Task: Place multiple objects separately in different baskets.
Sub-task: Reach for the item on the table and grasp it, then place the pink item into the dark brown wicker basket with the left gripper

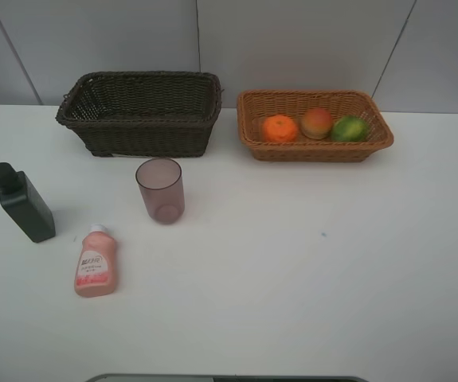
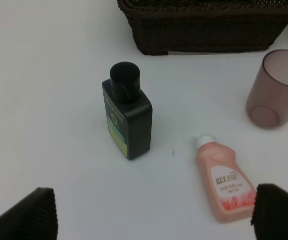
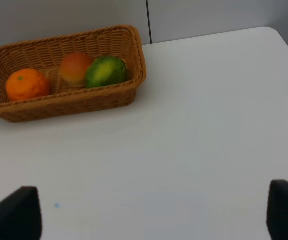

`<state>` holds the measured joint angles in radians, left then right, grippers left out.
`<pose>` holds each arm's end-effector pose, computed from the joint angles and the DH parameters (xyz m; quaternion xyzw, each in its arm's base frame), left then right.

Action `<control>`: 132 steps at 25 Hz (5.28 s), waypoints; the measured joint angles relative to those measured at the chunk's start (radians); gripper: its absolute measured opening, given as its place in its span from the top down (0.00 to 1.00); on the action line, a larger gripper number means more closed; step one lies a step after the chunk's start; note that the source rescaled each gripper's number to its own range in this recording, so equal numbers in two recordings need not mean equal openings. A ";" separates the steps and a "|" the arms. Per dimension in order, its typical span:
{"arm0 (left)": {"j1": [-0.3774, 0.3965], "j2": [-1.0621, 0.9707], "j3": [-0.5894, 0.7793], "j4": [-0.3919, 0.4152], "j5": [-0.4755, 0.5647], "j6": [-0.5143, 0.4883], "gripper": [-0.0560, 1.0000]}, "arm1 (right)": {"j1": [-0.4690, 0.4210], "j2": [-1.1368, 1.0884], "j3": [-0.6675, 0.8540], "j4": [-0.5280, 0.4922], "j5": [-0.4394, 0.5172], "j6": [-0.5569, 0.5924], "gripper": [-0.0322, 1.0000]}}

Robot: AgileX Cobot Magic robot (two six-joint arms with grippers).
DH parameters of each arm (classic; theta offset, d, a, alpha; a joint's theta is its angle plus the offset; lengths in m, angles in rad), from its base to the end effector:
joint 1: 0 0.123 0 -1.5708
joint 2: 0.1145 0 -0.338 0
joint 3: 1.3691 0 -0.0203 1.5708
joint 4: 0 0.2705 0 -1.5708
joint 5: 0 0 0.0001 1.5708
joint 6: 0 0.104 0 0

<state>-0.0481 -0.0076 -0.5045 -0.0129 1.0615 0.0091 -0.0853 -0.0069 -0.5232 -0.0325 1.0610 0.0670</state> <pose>-0.0311 0.0003 0.2819 0.0246 0.8499 -0.0167 0.5261 -0.0335 -0.0001 0.2877 0.0652 0.8427 -0.0211 0.5339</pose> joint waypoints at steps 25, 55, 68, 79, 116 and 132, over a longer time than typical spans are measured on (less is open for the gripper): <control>0.000 0.150 -0.069 0.028 -0.061 -0.001 0.00 | 0.000 0.000 0.000 0.000 0.000 0.000 0.00; 0.000 1.390 -0.458 0.139 -0.204 -0.431 0.00 | 0.000 0.000 0.000 0.000 0.000 0.000 0.00; 0.000 1.599 -0.458 0.129 -0.252 -0.507 0.00 | 0.000 0.000 0.000 0.000 0.000 0.000 0.00; 0.000 1.647 -0.392 0.099 -0.407 -0.479 0.00 | 0.000 0.000 0.000 0.000 0.000 0.000 0.00; 0.000 1.706 -0.346 0.102 -0.505 -0.518 0.53 | 0.000 0.000 0.000 0.000 0.000 0.000 0.00; 0.000 1.706 -0.348 0.102 -0.503 -0.514 0.53 | 0.000 0.000 0.000 0.000 0.000 0.000 0.00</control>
<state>-0.0481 1.6987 -0.8520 0.0890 0.5581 -0.5054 -0.0853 -0.0069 -0.5232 -0.0325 1.0610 0.0670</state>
